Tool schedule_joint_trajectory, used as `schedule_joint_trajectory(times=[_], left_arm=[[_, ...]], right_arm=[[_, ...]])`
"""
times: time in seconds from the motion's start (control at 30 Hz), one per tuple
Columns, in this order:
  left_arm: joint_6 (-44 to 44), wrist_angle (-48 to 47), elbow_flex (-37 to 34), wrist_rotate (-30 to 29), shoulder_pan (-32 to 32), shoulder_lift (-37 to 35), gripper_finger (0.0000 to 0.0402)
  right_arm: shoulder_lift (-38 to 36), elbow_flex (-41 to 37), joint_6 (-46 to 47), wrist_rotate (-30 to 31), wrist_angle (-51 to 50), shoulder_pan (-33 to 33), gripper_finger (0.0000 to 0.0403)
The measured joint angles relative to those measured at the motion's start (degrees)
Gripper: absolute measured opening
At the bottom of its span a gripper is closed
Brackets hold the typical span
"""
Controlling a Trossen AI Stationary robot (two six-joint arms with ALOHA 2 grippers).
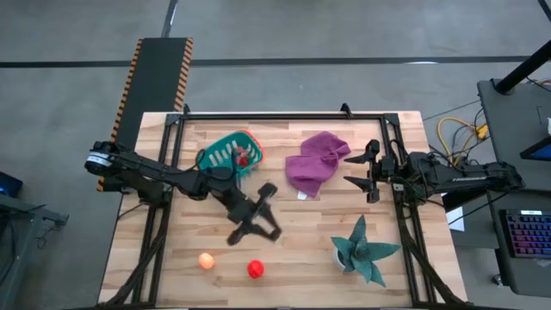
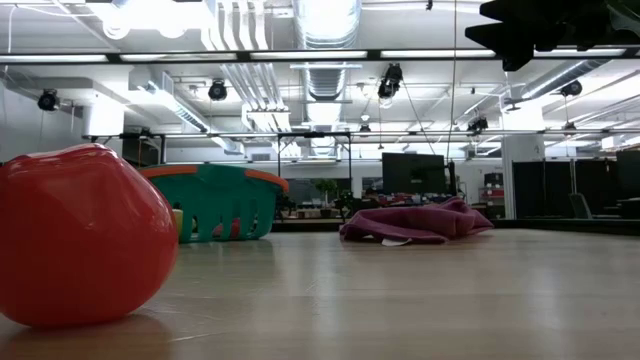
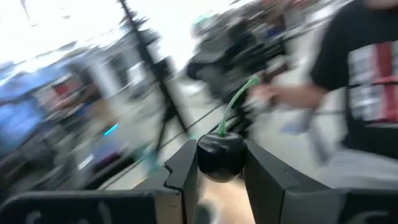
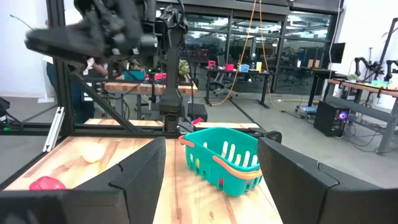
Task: Pick and placing Produce into tupperware
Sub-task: Put the black cherry into the blue basket
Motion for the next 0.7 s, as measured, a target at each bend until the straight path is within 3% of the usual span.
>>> schedule_joint_trajectory(times=[0.2, 0.3, 0.47, 0.7], left_arm=[[-0.1, 3.9, 0.0, 23.3, 0.1, 0.0, 0.0083], [-0.3, 5.5, 0.0, 28.2, 0.0, 0.0, 0.0084], [-2.8, 5.5, 0.2, 23.1, 0.5, -0.1, 0.0089], [-2.6, -0.6, 0.2, 1.3, 1.7, -0.1, 0.0088]], right_arm=[[0.0, 0.0, 0.0, 0.0, 0.0, 0.0, 0.0247], [0.0, 0.0, 0.0, 0.0, 0.0, 0.0, 0.0247], [0.0, 0.0, 0.0, 0.0, 0.0, 0.0, 0.0247], [0.0, 0.0, 0.0, 0.0, 0.0, 0.0, 0.0247]])
